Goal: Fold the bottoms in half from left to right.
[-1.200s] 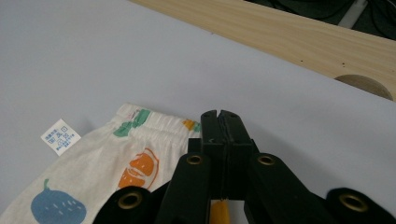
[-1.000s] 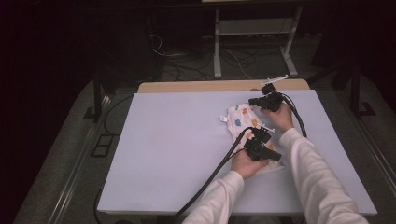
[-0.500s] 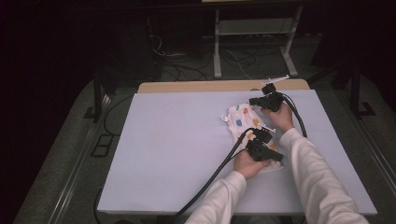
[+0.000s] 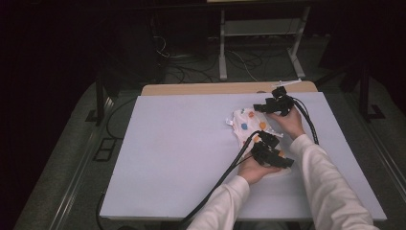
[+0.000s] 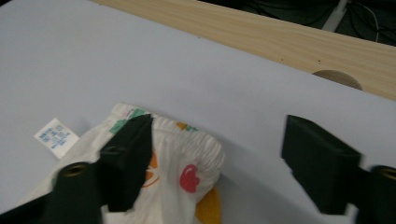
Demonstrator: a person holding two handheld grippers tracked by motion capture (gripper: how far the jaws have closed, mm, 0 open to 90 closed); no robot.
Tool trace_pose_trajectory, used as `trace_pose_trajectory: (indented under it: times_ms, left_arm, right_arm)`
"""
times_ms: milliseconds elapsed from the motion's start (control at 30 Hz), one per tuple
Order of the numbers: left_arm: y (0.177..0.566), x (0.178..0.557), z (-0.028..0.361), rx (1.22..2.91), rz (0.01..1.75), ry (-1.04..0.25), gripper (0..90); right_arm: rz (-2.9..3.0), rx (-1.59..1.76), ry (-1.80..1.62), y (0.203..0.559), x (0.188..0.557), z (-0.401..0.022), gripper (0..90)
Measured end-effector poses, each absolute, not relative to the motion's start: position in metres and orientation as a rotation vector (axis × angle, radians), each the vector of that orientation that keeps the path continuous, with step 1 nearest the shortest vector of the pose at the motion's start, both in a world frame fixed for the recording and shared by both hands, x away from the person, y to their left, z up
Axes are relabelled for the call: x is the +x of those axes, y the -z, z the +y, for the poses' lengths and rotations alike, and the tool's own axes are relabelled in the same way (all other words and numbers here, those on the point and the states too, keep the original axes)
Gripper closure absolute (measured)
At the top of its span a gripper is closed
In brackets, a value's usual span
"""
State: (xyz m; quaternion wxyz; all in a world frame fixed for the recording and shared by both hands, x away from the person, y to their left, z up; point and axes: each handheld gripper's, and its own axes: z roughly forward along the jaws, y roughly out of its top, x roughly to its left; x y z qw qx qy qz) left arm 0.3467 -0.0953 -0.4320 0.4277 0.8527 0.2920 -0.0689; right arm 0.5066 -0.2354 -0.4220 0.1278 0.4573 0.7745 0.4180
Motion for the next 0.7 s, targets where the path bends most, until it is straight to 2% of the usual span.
trace_pose_trajectory:
  times_ms: [33,100,167,200,467,700]
  left_arm:
    - [0.431,0.347,-0.093,2.133,0.718,0.163,29.4]
    - [0.429,0.348,-0.087,2.131,0.715,0.156,25.1]
    - [0.428,0.350,-0.082,2.108,0.708,0.182,21.1]
    - [0.428,0.350,-0.079,2.097,0.707,0.189,18.0]
    - [0.425,0.348,-0.060,2.112,0.675,0.121,1.8]
    - [0.420,0.354,-0.040,2.079,0.708,0.075,0.0]
  right_arm:
    - [2.250,1.328,-1.224,0.421,0.505,-0.236,12.8]
    - [2.224,1.344,-1.239,0.418,0.500,-0.239,11.2]
    - [2.227,1.353,-1.235,0.416,0.497,-0.240,2.1]
    - [2.226,1.351,-1.233,0.415,0.495,-0.241,1.2]
    - [2.185,1.358,-1.281,0.411,0.477,-0.243,0.0]
    - [2.174,1.384,-1.328,0.412,0.469,-0.245,0.0]
